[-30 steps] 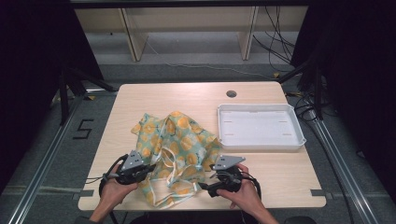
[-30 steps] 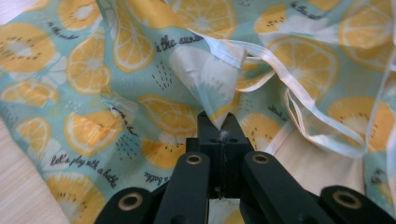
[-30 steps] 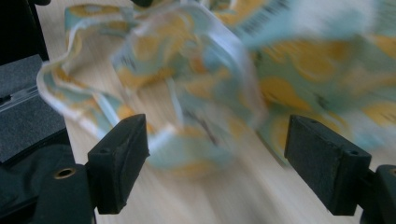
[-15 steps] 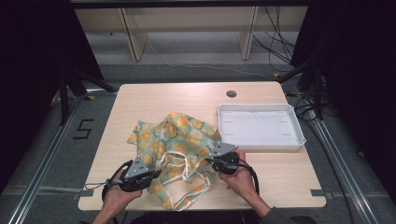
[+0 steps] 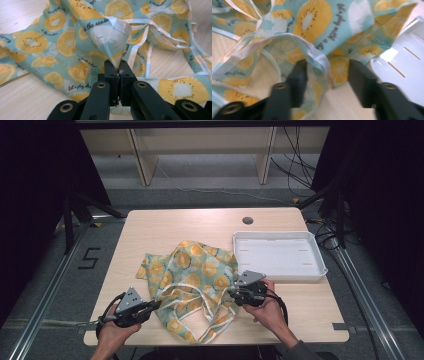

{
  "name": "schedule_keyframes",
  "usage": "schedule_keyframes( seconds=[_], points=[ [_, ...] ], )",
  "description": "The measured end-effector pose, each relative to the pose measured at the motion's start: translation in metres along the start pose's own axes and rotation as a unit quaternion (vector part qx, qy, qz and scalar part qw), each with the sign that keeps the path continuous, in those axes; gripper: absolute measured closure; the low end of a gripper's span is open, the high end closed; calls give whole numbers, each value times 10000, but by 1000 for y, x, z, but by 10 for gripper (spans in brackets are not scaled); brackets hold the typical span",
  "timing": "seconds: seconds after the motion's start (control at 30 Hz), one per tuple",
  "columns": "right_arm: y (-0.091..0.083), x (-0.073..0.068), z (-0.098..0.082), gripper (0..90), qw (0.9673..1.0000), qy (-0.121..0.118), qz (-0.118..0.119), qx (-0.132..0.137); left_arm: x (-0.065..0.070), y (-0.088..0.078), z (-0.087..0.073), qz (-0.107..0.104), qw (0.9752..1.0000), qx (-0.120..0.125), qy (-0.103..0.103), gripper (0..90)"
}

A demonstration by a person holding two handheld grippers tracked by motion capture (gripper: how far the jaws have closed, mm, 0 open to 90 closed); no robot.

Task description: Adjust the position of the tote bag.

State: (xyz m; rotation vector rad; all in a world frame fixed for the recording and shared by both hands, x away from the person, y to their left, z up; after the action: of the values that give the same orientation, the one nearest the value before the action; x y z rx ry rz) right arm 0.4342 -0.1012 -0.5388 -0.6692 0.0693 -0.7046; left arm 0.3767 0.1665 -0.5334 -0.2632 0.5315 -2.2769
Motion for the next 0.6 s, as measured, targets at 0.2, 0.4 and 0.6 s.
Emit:
schedule_keyframes(
  seconds=[0.2,0.4,0.6],
  points=[
    [-21,-8,2,365,9994,-302,-4,181,-4,2,-2,183,9998,-32,64,718],
    [-36,-27,17,361,9975,-301,310,555,-5,-5,4,407,9991,-2,128,522],
    [-39,-64,33,365,9911,-33,1098,752,5,-12,10,489,9987,100,34,438]
  ],
)
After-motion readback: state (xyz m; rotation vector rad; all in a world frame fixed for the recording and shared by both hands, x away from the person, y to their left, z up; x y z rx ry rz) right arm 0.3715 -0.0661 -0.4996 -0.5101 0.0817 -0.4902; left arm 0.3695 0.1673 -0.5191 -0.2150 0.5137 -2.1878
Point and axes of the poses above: each handheld gripper's, and its own axes: y roughly forward along the jaws, z roughly out of its top, x roughly to its right, the point moved 10 cm from there along y, roughly forward along the jaws, and after that the axes turned 6 degrees about x, right-handed, at the moved point
